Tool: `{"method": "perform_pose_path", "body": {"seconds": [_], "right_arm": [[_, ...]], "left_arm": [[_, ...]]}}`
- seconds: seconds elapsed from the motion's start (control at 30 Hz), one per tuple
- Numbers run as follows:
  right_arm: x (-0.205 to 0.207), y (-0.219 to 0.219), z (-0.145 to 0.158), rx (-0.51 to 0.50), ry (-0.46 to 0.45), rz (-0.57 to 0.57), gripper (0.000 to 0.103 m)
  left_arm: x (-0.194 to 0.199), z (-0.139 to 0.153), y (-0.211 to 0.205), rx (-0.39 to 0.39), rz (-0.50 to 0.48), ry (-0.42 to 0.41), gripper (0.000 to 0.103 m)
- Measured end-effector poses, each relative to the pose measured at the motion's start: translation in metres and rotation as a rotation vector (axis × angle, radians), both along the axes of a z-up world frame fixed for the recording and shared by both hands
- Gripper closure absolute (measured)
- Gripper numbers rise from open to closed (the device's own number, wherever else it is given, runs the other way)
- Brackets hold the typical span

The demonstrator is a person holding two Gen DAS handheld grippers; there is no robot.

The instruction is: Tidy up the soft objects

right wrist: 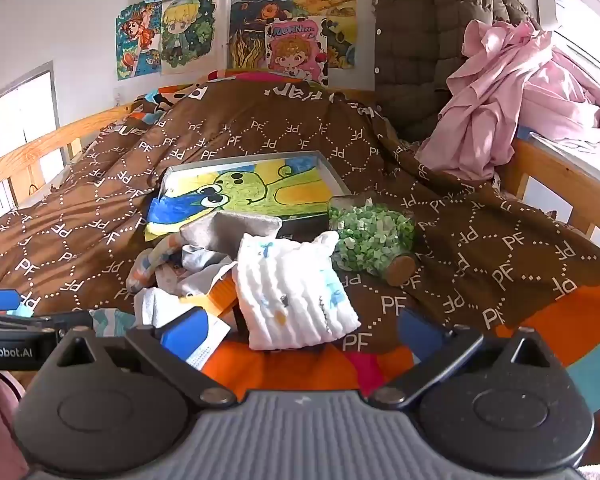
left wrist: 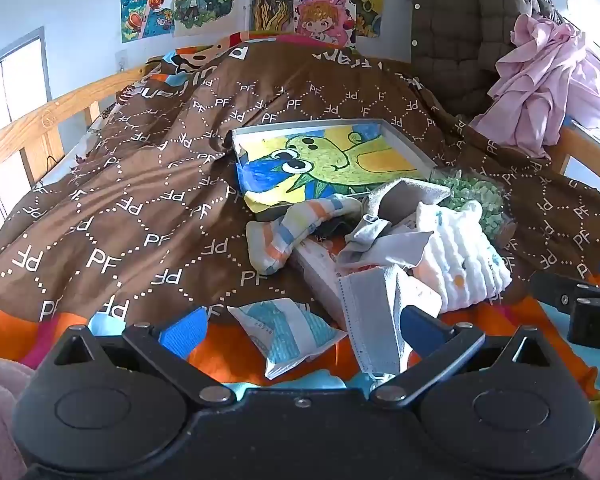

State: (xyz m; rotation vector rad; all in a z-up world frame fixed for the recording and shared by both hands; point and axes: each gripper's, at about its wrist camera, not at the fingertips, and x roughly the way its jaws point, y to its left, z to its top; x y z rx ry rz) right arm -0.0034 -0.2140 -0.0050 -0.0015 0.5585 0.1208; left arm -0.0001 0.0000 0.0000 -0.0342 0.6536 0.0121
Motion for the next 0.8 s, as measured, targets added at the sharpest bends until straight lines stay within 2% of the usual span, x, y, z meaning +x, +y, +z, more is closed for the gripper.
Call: {"method": "perform_pose_path", "body": {"seconds": [0.8], "right_arm": [[0.0031, 0.0019, -0.0019, -0.005, 0.013, 0.000, 0.000]], "left_arm": [[0.0001, -0.0001, 0.0000, 0.001, 0.001, 0.014, 0.001]]}}
